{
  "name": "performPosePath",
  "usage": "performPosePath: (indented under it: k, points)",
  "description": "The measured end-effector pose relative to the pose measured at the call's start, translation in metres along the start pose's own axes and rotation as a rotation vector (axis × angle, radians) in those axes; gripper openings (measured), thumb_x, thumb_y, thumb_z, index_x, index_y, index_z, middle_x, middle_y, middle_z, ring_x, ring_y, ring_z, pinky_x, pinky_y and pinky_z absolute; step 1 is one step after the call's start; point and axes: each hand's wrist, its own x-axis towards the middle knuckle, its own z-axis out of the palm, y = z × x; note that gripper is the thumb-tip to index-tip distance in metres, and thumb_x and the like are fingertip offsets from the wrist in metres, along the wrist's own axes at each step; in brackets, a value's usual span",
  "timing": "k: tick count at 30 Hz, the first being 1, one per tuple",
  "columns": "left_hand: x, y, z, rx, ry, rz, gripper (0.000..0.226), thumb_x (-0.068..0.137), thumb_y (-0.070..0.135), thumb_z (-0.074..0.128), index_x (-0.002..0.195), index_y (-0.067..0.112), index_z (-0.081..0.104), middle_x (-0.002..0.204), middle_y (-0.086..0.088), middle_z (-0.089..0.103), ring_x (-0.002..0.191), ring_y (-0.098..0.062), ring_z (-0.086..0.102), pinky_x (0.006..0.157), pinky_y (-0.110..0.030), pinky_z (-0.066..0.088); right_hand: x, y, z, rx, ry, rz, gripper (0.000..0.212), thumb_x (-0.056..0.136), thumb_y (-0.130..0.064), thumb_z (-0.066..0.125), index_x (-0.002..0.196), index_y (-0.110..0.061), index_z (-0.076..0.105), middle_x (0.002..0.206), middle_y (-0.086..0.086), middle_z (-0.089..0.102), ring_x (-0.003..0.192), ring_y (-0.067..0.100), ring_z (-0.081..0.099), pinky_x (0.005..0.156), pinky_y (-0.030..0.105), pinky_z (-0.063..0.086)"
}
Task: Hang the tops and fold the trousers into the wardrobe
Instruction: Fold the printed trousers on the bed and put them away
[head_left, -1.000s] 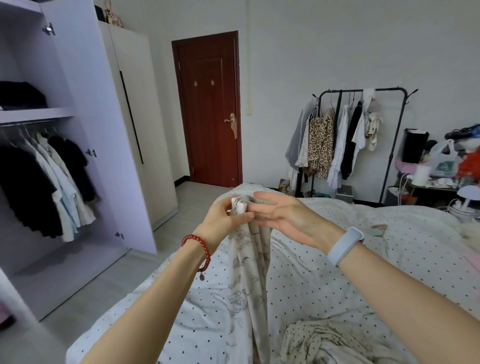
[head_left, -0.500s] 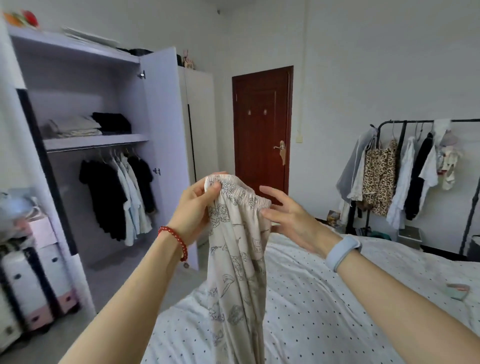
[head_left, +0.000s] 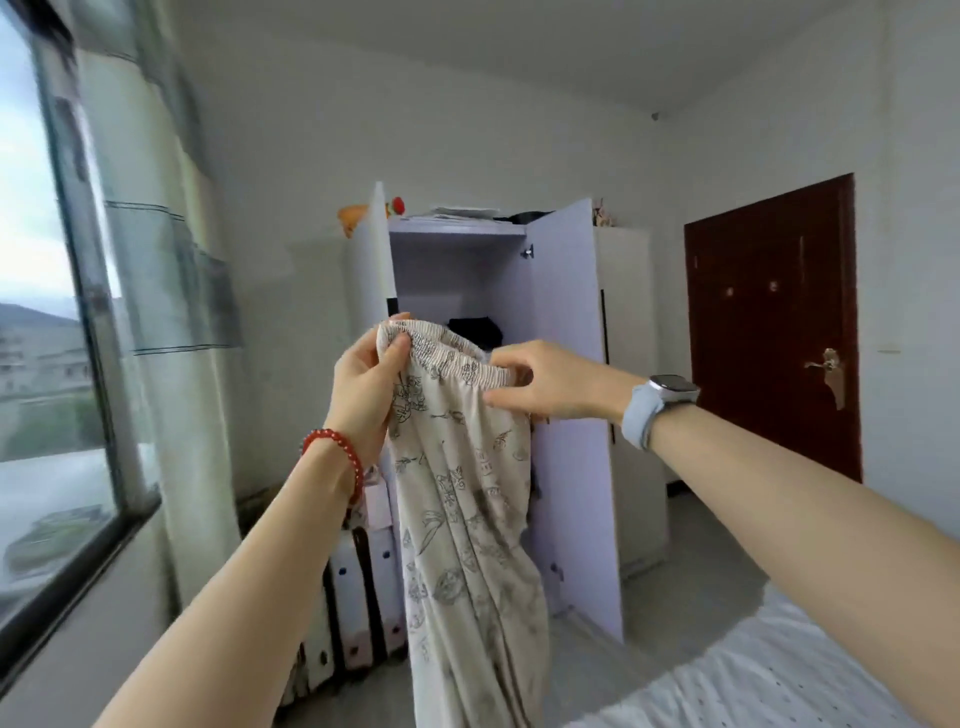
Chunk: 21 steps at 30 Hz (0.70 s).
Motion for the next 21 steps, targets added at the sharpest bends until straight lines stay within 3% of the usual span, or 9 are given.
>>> performPosePath:
  k: [3, 5, 7, 10, 12, 14, 18, 21]
  points:
    - [0.019, 0.02, -0.045, 0.036, 0.063, 0.082, 0.021, 0.095, 0.012, 0.051, 0.111, 0.017, 0.062, 0.116, -0.014, 0.064, 0.108, -0.024, 0.061, 0.098, -0.041, 0.047, 0.039, -0.02, 0.012, 0.249, 0.269, -0.11, 0.023, 0.085, -0.021, 0.065, 0.069, -0.011, 0.051, 0.065, -0.002, 0.045, 0.06, 0.011, 0.039, 0.062, 0.025, 0.033]
    - [0.026, 0.029, -0.069, 0.077, 0.042, 0.146, 0.021, 0.094, 0.012, 0.053, 0.111, 0.018, 0.063, 0.115, -0.011, 0.065, 0.107, -0.022, 0.061, 0.096, -0.036, 0.048, 0.057, -0.032, 0.023, 0.442, 0.385, -0.162, 0.021, 0.085, -0.012, 0.064, 0.071, -0.015, 0.049, 0.065, -0.003, 0.044, 0.06, 0.009, 0.038, 0.059, 0.019, 0.033]
    - [0.03, 0.032, -0.087, 0.154, 0.007, 0.163, 0.021, 0.093, 0.011, 0.054, 0.11, 0.019, 0.063, 0.111, -0.008, 0.066, 0.101, -0.016, 0.062, 0.093, -0.031, 0.049, 0.071, -0.037, 0.036, 0.472, 0.425, -0.165, 0.023, 0.085, -0.005, 0.062, 0.077, -0.021, 0.047, 0.069, -0.004, 0.045, 0.058, 0.004, 0.039, 0.057, 0.012, 0.033]
    - [0.031, 0.017, -0.117, 0.306, 0.026, 0.07, 0.022, 0.093, 0.01, 0.054, 0.112, 0.015, 0.063, 0.092, 0.005, 0.07, 0.081, -0.006, 0.064, 0.079, -0.023, 0.053, 0.086, -0.037, 0.064, 0.372, 0.253, -0.093, 0.026, 0.084, -0.004, 0.064, 0.102, -0.017, 0.05, 0.088, 0.004, 0.058, 0.075, 0.01, 0.052, 0.072, 0.019, 0.043]
    - [0.025, 0.003, -0.132, 0.323, 0.052, 0.012, 0.02, 0.094, 0.01, 0.051, 0.111, 0.011, 0.063, 0.075, 0.014, 0.069, 0.065, 0.002, 0.062, 0.062, -0.015, 0.051, 0.09, -0.037, 0.078, 0.334, 0.189, -0.019, 0.046, 0.083, -0.011, 0.068, 0.125, -0.012, 0.049, 0.106, 0.01, 0.06, 0.096, 0.017, 0.056, 0.09, 0.027, 0.043]
    - [0.017, -0.006, -0.141, 0.304, 0.097, -0.006, 0.017, 0.097, 0.01, 0.046, 0.104, 0.012, 0.061, 0.066, 0.016, 0.067, 0.061, 0.004, 0.06, 0.058, -0.013, 0.049, 0.089, -0.045, 0.087, 0.367, 0.164, -0.038, 0.039, 0.083, -0.013, 0.068, 0.121, -0.009, 0.056, 0.106, 0.008, 0.062, 0.101, 0.019, 0.059, 0.093, 0.029, 0.044]
    - [0.012, -0.017, -0.155, 0.293, 0.16, -0.061, 0.018, 0.099, 0.015, 0.043, 0.092, 0.012, 0.06, 0.086, -0.005, 0.062, 0.08, -0.017, 0.058, 0.079, -0.031, 0.05, 0.085, -0.063, 0.111, 0.41, 0.041, -0.124, 0.016, 0.084, -0.016, 0.067, 0.098, -0.014, 0.06, 0.083, -0.006, 0.06, 0.076, 0.005, 0.056, 0.074, 0.014, 0.044]
    - [0.005, -0.03, -0.164, 0.375, 0.173, -0.083, 0.017, 0.098, 0.015, 0.046, 0.089, 0.013, 0.06, 0.087, -0.01, 0.057, 0.081, -0.02, 0.052, 0.077, -0.035, 0.048, 0.085, -0.059, 0.126, 0.303, 0.059, -0.128, 0.017, 0.086, -0.018, 0.065, 0.099, -0.01, 0.058, 0.089, 0.006, 0.061, 0.079, 0.013, 0.054, 0.073, 0.023, 0.042]
